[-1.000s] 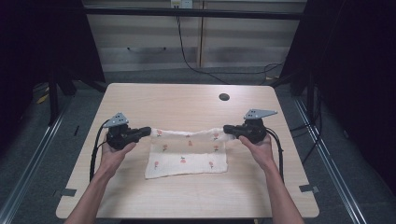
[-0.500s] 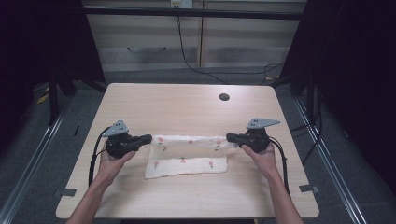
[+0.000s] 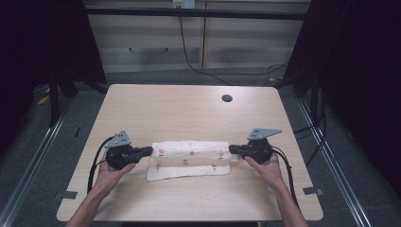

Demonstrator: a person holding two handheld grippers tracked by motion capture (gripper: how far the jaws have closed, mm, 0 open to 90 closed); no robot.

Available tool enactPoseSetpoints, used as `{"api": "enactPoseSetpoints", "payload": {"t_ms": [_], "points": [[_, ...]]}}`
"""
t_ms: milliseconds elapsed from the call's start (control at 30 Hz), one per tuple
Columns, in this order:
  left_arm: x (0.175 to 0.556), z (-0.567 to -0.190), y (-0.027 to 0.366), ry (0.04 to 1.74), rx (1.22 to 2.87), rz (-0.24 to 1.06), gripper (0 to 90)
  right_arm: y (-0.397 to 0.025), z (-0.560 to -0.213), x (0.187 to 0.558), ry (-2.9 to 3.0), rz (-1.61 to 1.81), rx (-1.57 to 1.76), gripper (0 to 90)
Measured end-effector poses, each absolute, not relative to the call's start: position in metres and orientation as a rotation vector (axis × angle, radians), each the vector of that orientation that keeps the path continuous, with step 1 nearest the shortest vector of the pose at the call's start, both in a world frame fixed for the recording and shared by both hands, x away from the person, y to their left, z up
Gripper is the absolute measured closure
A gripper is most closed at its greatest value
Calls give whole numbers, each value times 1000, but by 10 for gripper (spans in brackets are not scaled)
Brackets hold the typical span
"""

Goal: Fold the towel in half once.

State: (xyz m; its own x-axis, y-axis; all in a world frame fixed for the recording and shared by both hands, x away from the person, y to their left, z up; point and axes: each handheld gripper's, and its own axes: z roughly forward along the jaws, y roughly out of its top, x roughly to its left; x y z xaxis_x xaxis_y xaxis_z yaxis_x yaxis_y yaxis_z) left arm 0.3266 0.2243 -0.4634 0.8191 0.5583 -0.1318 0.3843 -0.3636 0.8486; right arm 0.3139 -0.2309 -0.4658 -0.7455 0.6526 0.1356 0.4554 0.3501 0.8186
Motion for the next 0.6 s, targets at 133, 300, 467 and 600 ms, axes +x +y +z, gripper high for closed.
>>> {"api": "enactPoseSetpoints", "payload": {"t_ms": [133, 300, 467, 600], "points": [[323, -468, 223, 695, 2027, 218, 870, -229, -467, 310, 2398, 1349, 996, 874], [315, -476, 223, 692, 2054, 209, 869, -225, -474, 307, 2422, 1328, 991, 872], [310, -478, 225, 688, 2067, 201, 866, -222, -473, 300, 2470, 1271, 943, 868], [308, -482, 224, 688, 2081, 183, 864, -222, -474, 297, 2477, 1283, 940, 864]]}}
